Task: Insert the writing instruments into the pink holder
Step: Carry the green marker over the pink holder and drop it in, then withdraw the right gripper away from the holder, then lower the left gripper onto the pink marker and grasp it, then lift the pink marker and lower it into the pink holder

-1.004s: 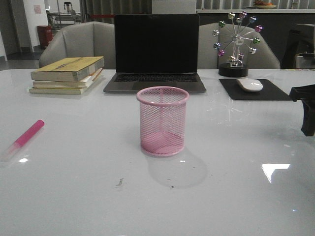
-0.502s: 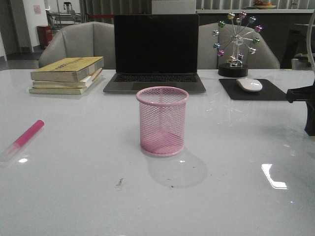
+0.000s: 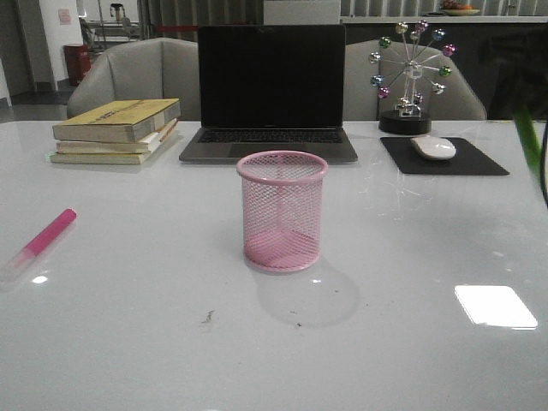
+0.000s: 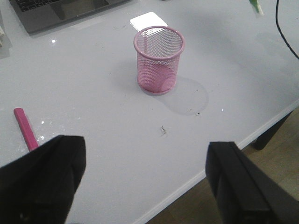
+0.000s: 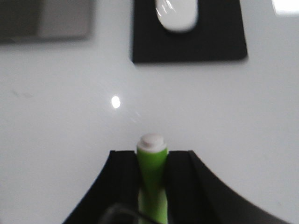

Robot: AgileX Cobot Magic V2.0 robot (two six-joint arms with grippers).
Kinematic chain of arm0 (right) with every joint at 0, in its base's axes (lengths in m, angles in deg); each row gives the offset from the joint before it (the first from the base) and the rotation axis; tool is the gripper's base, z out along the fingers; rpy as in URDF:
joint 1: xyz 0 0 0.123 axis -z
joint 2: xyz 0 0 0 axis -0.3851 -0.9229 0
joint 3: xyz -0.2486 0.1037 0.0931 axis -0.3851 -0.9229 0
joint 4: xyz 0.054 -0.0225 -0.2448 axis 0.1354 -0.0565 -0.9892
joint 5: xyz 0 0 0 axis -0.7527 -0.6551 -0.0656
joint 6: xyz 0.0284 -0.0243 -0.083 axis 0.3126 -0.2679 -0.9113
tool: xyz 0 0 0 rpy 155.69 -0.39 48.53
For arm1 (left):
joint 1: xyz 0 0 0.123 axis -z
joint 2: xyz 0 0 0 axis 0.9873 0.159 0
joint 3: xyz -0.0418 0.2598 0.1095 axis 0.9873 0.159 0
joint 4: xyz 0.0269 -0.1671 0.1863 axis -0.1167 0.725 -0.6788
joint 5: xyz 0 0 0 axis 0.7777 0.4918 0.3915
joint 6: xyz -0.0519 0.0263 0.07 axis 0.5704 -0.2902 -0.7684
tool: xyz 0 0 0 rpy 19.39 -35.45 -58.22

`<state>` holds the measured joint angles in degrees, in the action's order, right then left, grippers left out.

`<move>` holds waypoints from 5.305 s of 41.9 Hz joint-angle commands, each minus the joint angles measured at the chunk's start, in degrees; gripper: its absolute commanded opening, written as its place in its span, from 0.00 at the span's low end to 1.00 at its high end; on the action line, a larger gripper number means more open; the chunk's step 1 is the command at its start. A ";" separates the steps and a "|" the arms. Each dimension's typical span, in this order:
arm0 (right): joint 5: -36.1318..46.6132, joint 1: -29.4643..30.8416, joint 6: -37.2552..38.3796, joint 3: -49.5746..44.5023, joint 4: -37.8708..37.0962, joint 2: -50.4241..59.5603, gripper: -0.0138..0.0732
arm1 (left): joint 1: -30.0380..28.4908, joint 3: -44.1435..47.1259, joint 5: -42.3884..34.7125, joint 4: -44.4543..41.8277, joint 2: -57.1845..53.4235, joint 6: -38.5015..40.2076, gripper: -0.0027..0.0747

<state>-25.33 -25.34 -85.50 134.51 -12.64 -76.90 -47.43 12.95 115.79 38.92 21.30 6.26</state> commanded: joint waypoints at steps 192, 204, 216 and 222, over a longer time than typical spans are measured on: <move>-24.50 -31.65 -4.17 -17.17 -9.89 38.57 0.61 | -23.69 -46.49 4.60 -3.99 77.13 6.46 0.15; -24.50 -31.65 -4.17 -17.17 -9.89 38.57 0.61 | -18.92 -30.95 -13.40 -3.69 58.56 6.15 0.15; -24.50 -31.65 -4.17 -17.17 -9.89 38.57 0.61 | -8.21 -14.89 -44.56 -3.46 42.24 6.15 0.15; -24.50 -31.65 -4.17 -17.17 -9.89 38.57 0.61 | -1.09 -12.47 -57.48 -3.33 42.16 6.46 0.15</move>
<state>-53.11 -57.15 -89.34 115.77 -22.11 -38.76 -52.05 1.06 70.61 34.90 65.32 12.31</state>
